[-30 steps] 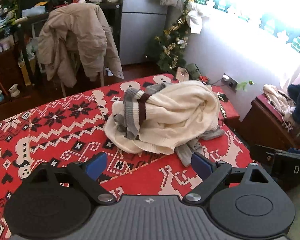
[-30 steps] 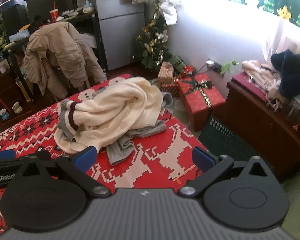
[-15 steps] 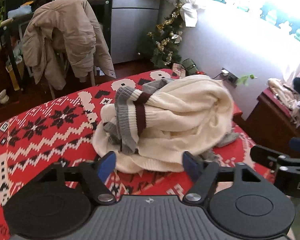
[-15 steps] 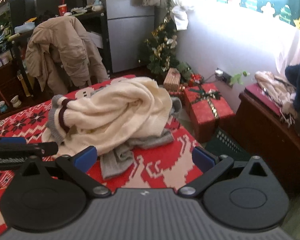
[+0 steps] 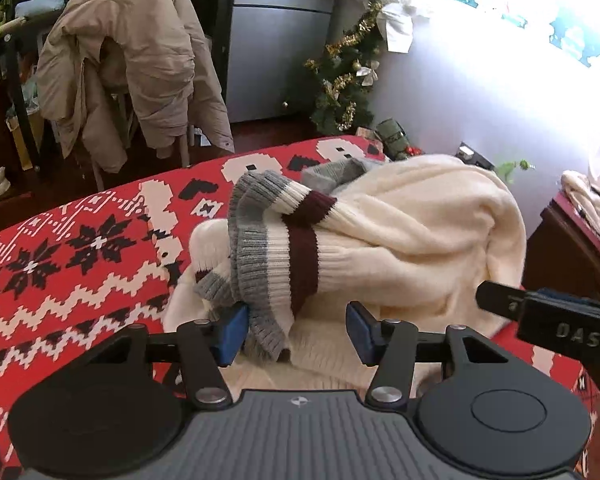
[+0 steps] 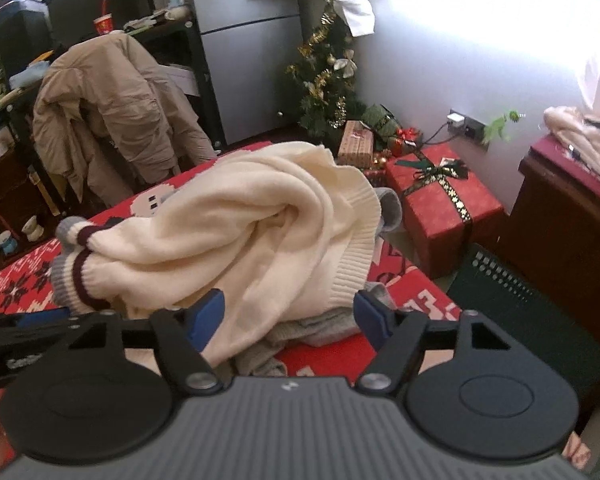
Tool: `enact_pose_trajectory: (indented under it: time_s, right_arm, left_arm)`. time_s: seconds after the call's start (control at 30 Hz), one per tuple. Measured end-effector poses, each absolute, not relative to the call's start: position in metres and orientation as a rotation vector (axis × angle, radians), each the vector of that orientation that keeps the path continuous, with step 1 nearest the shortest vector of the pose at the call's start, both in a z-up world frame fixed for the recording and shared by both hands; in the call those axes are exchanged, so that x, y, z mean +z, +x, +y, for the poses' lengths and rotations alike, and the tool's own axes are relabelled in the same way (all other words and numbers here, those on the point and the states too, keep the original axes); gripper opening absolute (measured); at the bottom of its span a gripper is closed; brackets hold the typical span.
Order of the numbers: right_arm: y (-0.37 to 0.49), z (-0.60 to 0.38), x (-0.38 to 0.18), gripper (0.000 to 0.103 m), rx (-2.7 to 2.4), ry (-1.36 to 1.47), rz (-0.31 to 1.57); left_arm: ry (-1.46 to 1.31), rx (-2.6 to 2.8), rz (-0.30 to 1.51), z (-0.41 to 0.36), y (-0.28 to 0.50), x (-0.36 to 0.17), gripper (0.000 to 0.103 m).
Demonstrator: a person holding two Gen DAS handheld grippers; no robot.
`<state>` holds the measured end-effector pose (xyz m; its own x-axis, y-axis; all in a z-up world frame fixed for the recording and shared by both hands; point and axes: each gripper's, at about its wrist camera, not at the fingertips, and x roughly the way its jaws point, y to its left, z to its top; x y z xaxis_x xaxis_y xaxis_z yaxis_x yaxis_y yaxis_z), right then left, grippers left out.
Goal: Fold clothes
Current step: 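Grasp the cream sweater with the left gripper while the right gripper grasps it too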
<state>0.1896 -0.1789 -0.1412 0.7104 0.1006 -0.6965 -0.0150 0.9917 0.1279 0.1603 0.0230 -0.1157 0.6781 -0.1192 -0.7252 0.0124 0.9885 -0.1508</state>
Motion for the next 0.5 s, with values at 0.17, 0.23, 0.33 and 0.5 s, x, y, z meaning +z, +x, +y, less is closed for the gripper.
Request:
enact_pose_trajectory:
  time_s: [0.17,0.23,0.33,0.5]
  right_arm:
    - [0.213,-0.179,-0.159,0.025,0.074,0.159,0.821]
    - [0.215,-0.175,-0.159,0.019,0.078,0.172,0.809]
    - [0.207,-0.166,-0.149,0.011,0.078,0.137,0.771]
    - [0.189,-0.159,-0.124,0.009,0.101,0.15,0.742]
  left_arm:
    - [-0.151,0.019,0.846,0.027,0.17,-0.118,0.013]
    - [-0.153,0.017,0.84,0.03,0.167,-0.114,0.009]
    - [-0.117,0.042,0.809,0.029,0.155,-0.103,0.007]
    - [-0.103,0.055,0.764,0.035,0.126,-0.078,0.006]
